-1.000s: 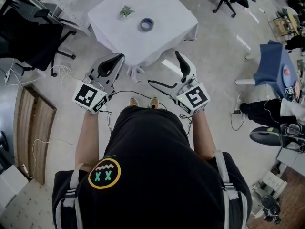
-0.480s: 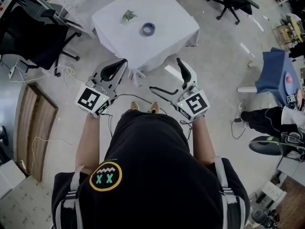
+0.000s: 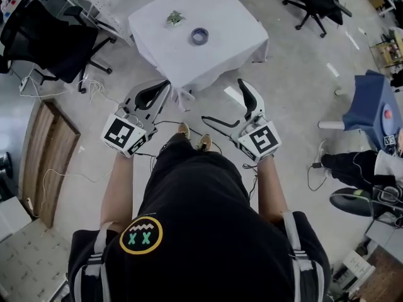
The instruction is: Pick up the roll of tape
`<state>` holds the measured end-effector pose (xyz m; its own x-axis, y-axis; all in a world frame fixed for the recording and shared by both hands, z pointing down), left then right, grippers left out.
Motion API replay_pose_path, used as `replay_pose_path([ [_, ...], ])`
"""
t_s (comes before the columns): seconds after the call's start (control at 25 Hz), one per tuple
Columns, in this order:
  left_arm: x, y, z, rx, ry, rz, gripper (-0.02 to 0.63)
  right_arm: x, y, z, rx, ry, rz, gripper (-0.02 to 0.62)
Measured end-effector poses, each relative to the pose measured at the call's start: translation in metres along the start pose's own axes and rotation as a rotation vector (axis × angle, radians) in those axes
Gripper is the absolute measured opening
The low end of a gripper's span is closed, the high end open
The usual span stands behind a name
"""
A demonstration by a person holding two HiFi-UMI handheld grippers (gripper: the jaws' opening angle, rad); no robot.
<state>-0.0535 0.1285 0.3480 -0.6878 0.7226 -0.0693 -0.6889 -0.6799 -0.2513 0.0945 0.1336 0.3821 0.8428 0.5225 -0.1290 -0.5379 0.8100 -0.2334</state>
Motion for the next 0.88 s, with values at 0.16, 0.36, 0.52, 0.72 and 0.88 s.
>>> replay_pose_path([
  [0.16, 0.001, -0.006, 0.005, 0.001, 0.021, 0.004, 0.017, 0.000, 0.000, 0.004, -0.011, -0.005, -0.011, 0.598],
  [0.36, -0.011, -0.005, 0.009, 0.006, 0.021, 0.025, 0.017, -0.003, -0.010, 0.007, -0.031, -0.006, 0.001, 0.598],
  [0.52, -0.025, 0.009, 0.016, 0.015, 0.010, 0.025, 0.017, -0.010, -0.024, 0.006, -0.015, 0.002, 0.017, 0.598],
  [0.72, -0.050, 0.037, 0.026, 0.027, -0.005, 0.023, 0.017, -0.028, -0.053, -0.002, -0.015, 0.007, 0.039, 0.598],
  [0.88, -0.072, 0.070, 0.037, 0.044, -0.012, 0.021, 0.017, -0.056, -0.079, -0.011, -0.015, 0.012, 0.038, 0.598],
])
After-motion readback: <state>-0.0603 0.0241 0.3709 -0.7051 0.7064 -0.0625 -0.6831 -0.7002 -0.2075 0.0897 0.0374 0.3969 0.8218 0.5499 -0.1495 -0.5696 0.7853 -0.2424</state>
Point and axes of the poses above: the fingertips, and each gripper's own axes: x backward along the fingers, y to its left, z out of its underside, the point moved 2 cm from there along x, backward along the fingers, and after that the axes turned 12 degrees about -x, right-handed, at the moved point
